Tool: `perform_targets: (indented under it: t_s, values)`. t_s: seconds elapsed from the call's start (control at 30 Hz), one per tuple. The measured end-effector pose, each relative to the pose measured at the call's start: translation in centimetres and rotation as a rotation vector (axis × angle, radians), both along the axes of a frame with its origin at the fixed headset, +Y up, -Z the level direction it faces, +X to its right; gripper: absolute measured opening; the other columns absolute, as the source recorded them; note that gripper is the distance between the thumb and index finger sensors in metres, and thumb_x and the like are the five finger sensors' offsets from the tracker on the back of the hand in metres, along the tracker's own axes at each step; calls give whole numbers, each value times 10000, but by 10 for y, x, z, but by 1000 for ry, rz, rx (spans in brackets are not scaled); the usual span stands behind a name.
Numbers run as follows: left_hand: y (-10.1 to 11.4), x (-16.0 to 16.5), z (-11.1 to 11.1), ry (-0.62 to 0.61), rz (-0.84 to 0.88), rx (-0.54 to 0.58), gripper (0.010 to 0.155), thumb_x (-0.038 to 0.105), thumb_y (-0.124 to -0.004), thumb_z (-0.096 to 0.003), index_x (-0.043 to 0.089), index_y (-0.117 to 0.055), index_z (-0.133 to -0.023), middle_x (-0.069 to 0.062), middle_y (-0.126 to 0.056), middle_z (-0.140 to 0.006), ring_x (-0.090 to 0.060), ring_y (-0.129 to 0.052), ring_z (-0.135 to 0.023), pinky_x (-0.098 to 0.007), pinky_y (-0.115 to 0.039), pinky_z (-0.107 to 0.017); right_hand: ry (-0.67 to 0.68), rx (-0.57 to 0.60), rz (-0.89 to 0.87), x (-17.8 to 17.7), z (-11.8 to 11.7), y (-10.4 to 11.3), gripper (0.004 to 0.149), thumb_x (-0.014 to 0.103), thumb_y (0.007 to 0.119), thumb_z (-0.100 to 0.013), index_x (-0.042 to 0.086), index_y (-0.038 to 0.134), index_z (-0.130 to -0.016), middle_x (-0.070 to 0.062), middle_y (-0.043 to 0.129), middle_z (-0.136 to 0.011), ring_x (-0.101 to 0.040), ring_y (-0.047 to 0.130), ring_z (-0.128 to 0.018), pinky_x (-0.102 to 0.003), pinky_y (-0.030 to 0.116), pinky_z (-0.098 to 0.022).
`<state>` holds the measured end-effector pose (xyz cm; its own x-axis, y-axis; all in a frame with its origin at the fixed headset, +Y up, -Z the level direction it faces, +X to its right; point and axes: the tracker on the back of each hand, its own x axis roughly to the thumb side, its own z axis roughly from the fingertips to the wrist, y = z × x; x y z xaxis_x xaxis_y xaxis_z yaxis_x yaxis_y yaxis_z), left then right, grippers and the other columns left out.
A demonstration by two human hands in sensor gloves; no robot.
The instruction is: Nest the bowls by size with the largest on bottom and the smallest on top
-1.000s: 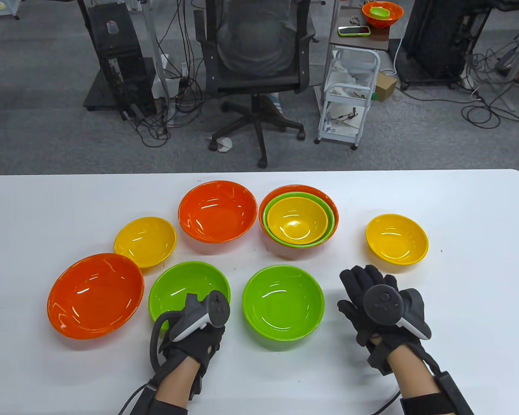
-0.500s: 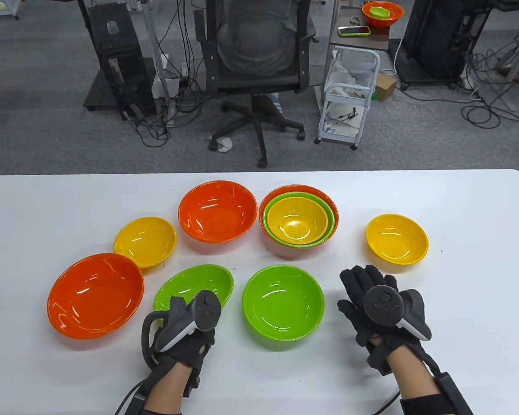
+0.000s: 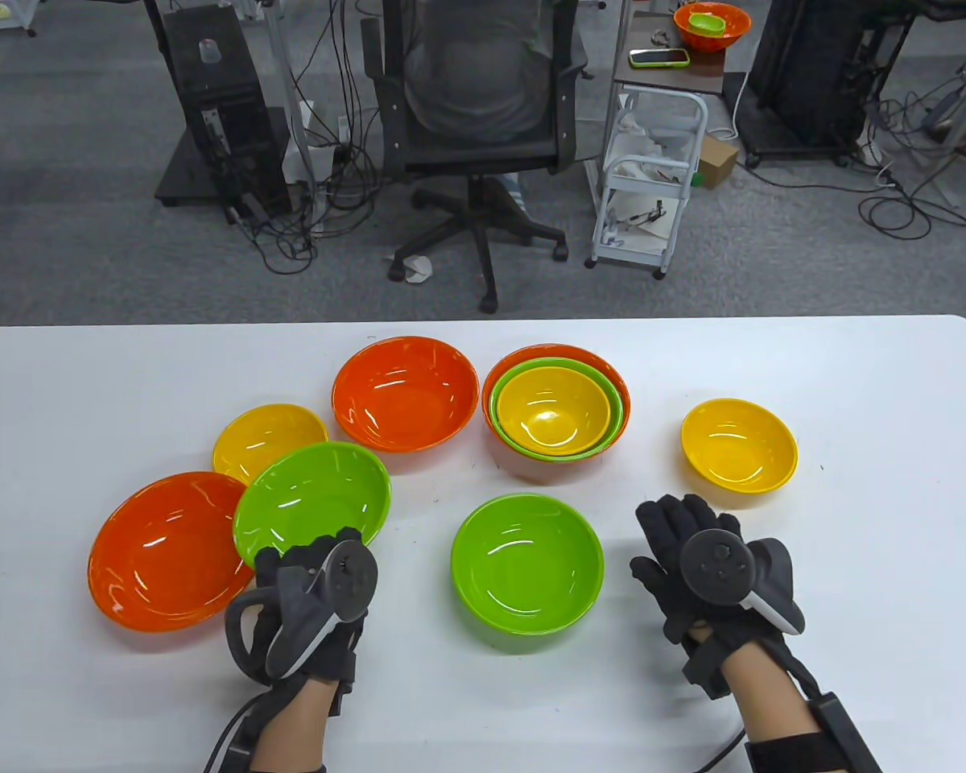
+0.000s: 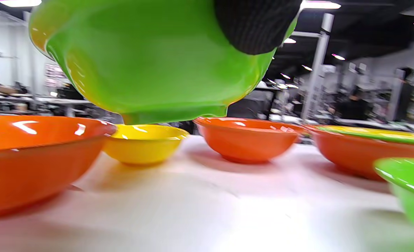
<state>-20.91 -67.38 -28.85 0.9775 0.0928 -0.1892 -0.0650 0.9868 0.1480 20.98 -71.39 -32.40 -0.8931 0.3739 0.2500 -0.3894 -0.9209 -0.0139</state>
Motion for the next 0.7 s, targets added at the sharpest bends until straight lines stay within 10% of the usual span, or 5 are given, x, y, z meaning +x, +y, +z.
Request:
perform_targets:
  t_s: [0.7]
  values:
    - [-25, -86, -9, 371, 133, -46, 464, 280, -781, -515, 254, -805, -977, -75, -928, -908, -373, -851, -886, -696, -468, -729, -3, -27, 5, -6, 0, -4, 671, 401, 738, -501, 136, 522, -1078, -194, 480, -1133, -516, 342, -1034, -731, 294, -685]
